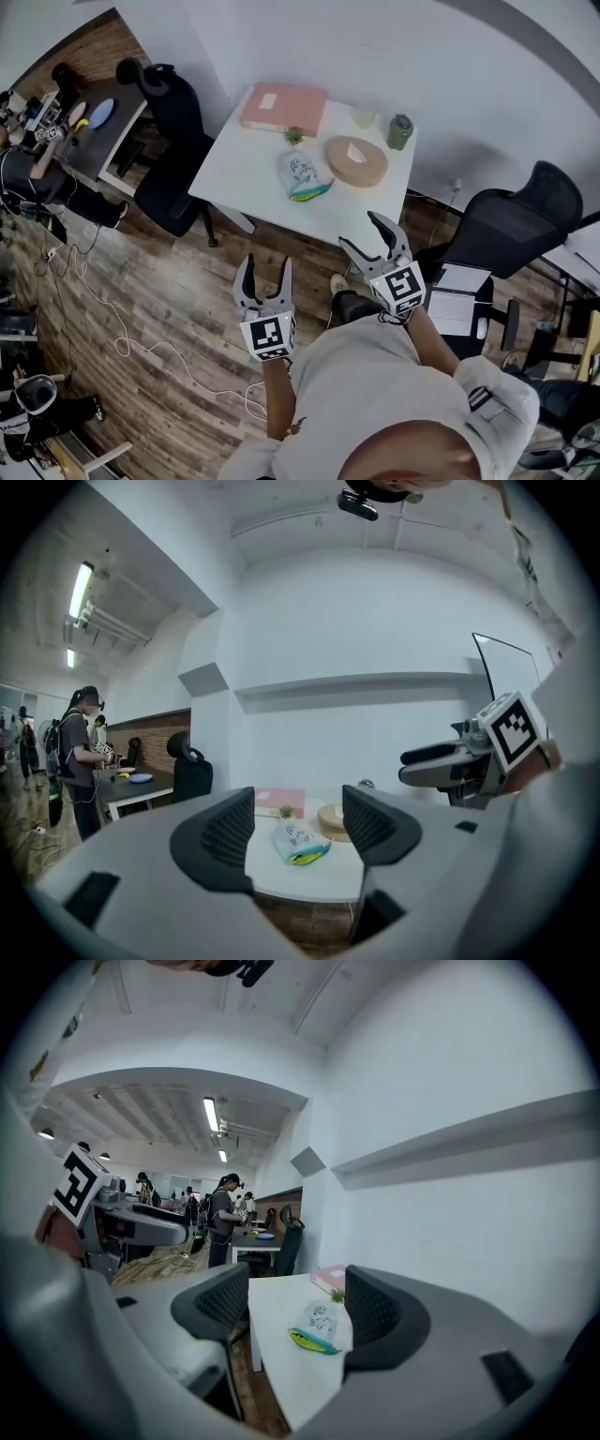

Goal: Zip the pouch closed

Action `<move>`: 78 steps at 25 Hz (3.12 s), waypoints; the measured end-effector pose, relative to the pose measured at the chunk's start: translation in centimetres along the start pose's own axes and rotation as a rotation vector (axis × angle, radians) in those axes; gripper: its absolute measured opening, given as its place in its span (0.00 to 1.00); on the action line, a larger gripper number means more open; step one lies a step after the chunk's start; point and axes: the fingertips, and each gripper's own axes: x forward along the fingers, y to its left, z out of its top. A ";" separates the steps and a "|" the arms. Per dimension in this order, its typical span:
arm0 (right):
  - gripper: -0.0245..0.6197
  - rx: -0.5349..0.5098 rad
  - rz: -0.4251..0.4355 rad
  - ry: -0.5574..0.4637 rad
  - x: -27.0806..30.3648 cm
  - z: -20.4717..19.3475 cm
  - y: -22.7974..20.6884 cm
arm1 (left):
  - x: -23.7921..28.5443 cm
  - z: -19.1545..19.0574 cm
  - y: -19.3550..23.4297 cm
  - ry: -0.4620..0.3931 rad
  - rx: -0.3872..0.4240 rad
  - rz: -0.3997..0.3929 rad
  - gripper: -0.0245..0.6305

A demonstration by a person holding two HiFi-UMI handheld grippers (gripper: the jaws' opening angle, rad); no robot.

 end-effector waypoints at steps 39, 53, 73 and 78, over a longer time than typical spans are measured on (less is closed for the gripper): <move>0.47 0.136 0.137 0.256 16.2 -12.7 -11.9 | 22.8 -10.7 -0.1 0.309 0.016 -0.041 0.42; 0.45 0.177 0.088 0.463 18.9 -20.3 -9.9 | 28.0 -22.5 0.6 0.520 0.022 -0.207 0.43; 0.41 0.158 0.129 0.592 20.2 -26.4 -8.4 | 29.6 -30.0 3.0 0.648 0.016 -0.158 0.39; 0.37 0.122 0.170 0.606 20.6 -27.0 -7.8 | 29.0 -30.2 5.8 0.653 -0.004 -0.095 0.39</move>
